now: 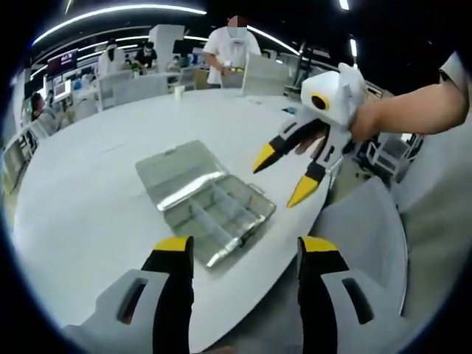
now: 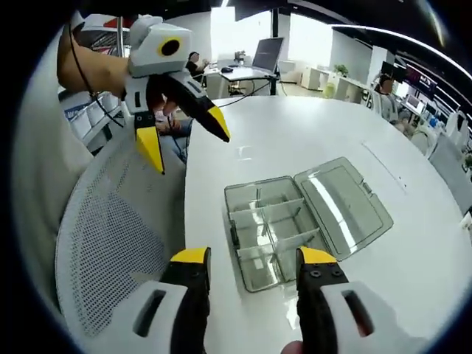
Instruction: Insert the divider into the dual guide fixture by aligning both edges with the guide slots and pushing it downward to the bottom, including one-sided entry, uneven engagement, binding, and posture correction.
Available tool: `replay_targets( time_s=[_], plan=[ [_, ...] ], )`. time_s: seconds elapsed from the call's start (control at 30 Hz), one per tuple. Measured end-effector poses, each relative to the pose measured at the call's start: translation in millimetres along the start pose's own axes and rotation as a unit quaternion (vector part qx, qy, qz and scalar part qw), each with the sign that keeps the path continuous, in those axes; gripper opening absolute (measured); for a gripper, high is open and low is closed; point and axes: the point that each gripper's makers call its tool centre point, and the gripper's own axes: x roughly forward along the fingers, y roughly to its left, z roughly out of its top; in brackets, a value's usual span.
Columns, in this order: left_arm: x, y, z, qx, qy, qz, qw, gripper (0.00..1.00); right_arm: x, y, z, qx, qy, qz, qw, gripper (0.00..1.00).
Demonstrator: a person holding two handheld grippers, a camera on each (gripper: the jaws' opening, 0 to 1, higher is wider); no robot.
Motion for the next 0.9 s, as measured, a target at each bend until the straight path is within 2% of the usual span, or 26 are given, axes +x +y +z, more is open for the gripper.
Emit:
replay_targets(
  time_s=[0.43,0.9],
  plan=[
    [-10.8,2.5,-0.2,0.027,0.004,-0.011,0.9996,0.59,-17.6,8.1,8.6,0.047,-0.079,-0.03,0.9953,0.57],
    [-14.8,11.4,8.9,0.074,0.025,-0.012,0.9969,0.6,-25.4,25.6,4.1,0.099,-0.111,-0.048,0.9876,0.72]
  ],
)
